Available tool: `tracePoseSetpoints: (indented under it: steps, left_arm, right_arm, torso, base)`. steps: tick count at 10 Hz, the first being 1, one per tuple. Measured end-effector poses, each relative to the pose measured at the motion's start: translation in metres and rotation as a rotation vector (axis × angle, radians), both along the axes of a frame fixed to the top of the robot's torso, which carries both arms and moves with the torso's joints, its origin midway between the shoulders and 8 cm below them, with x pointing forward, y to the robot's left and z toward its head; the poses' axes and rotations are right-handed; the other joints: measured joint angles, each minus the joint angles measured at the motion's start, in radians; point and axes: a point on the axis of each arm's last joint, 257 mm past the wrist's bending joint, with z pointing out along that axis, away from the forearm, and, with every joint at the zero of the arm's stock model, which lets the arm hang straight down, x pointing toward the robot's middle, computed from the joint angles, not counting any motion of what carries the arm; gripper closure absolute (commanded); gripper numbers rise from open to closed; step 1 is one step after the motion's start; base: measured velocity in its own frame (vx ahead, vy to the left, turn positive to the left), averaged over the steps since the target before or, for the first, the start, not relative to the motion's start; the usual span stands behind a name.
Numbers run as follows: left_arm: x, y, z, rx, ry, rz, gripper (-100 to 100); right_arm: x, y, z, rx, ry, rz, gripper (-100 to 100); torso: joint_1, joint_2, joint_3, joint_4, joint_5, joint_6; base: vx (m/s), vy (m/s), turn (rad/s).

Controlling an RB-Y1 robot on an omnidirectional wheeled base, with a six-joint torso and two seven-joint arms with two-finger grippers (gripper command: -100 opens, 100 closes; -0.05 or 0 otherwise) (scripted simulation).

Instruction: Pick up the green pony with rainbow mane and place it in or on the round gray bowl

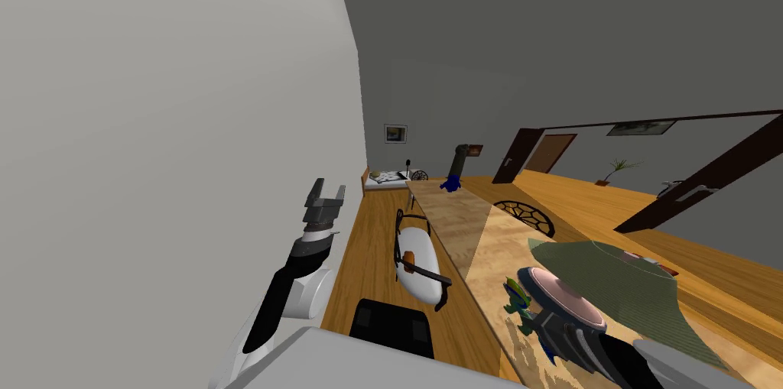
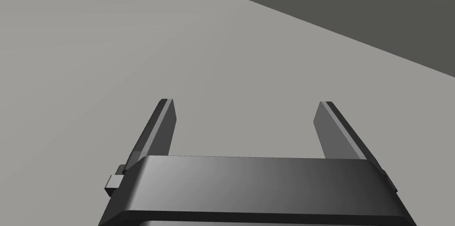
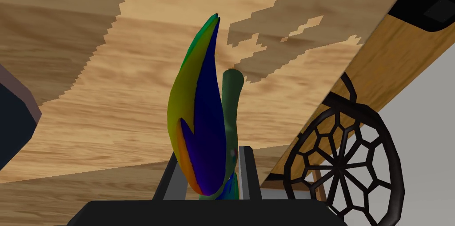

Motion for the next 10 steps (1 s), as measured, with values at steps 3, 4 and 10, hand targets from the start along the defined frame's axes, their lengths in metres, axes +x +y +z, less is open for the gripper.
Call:
tracePoseSetpoints:
  steps: [3,4,10]
  left_arm:
    - [0.000,0.000,0.000,0.000,0.000,0.000,0]
    - [0.000,0.000,0.000,0.000,0.000,0.000,0]
    - [0.000,0.000,0.000,0.000,0.000,0.000,0]
  right_arm:
    - [-0.008,-0.010,0.007,-0.007,0.010,-0.030,100]
    - [-0.010,-0.016,0.012,-0.011,0.008,-0.045,100]
    - [0.001,-0.028,0.050,-0.017,-0.029,-0.084,100]
  torso:
    - [-0.001,0.010,0.005,0.001,0.000,0.004]
    - [0.000,0.012,0.007,0.002,0.001,0.004]
    - [0.002,0.002,0.001,0.001,0.002,0.001]
  base:
    - [-0.151,0.001,-0.126]
    - [-0.125,0.022,-0.050]
    - [-0.050,0.015,-0.024]
